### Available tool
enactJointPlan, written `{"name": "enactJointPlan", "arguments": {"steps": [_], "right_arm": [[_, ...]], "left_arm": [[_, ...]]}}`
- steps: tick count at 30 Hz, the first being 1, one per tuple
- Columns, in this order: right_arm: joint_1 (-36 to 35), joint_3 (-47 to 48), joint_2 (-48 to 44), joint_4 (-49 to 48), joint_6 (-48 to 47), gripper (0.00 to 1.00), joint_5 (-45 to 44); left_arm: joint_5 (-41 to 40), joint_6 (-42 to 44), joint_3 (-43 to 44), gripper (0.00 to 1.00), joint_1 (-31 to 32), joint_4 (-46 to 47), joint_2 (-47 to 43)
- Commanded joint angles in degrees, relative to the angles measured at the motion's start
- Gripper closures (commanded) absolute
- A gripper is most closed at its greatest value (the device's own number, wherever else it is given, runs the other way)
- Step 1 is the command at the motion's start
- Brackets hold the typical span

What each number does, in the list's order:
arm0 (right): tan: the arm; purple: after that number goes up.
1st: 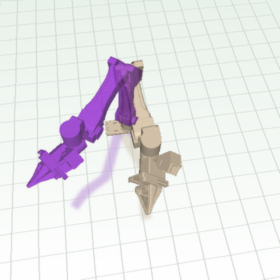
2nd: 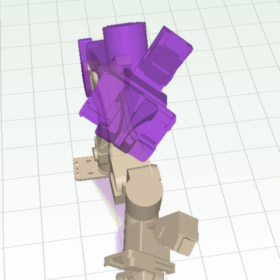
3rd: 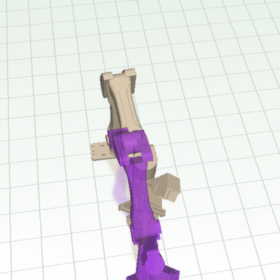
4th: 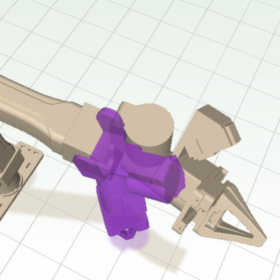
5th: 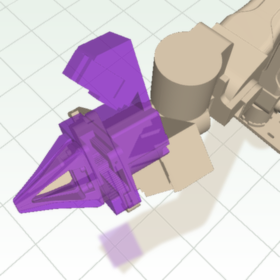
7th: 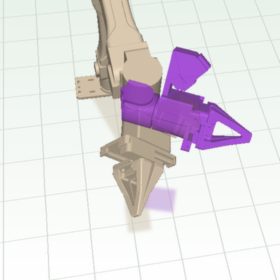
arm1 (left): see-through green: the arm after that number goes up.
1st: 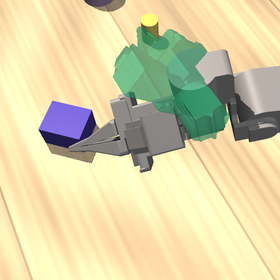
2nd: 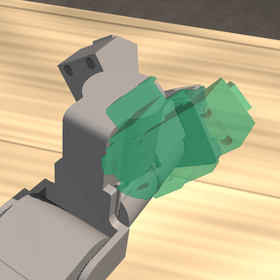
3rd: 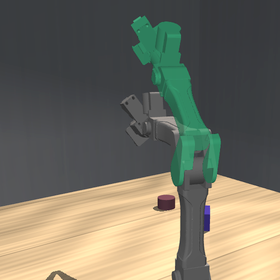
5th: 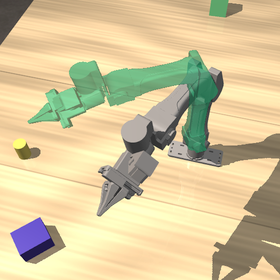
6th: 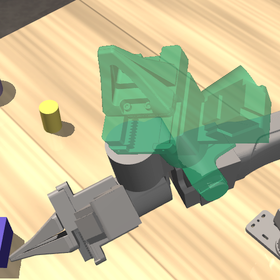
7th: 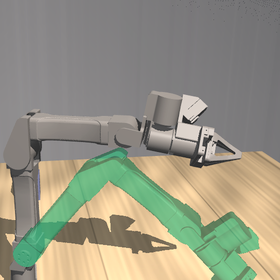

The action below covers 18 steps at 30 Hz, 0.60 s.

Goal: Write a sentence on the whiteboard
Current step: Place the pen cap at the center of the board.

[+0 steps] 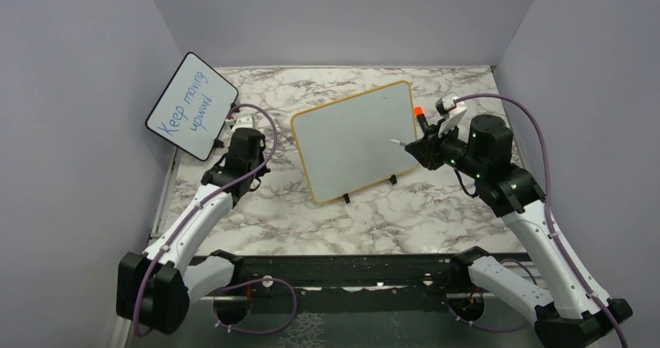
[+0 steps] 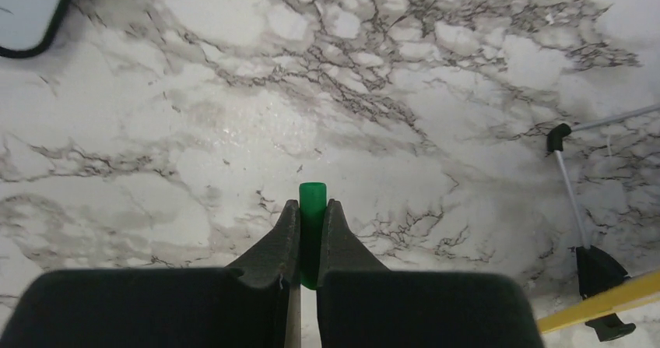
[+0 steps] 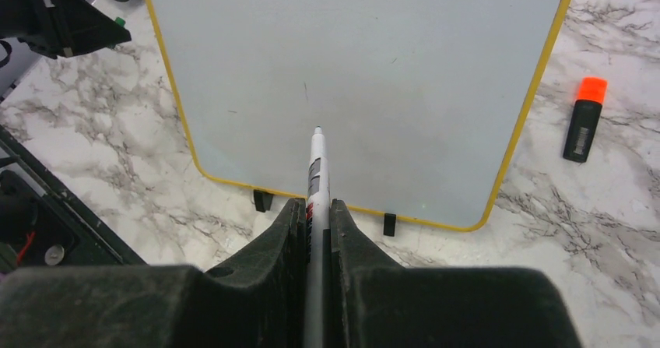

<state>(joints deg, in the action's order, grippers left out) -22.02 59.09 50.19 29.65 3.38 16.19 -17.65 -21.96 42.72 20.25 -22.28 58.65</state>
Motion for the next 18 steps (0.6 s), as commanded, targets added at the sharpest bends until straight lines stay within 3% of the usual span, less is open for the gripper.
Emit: {"name": "enactJointPlan", "arguments": {"steps": [1,8,18], "right_arm": [[-1.1,-0.8,-1.6,-0.3,-1.5,1.0,-5.7],[-1.9,-2.2,-2.9,-0.8,-2.1,1.0,-6.8],[-2.2,-2.5,-3.5,-0.8,-2.8,1.0,-8.8]], "left_arm": [[7.6,-5.1,-0.7,1.0,-4.5,0.6,6.4],[12.2,-4.5,-1.8,1.0,-8.9,4.1,16.9],[12.9,-4.0,-0.3,1.0,-9.7,7.2,27.7]]}}
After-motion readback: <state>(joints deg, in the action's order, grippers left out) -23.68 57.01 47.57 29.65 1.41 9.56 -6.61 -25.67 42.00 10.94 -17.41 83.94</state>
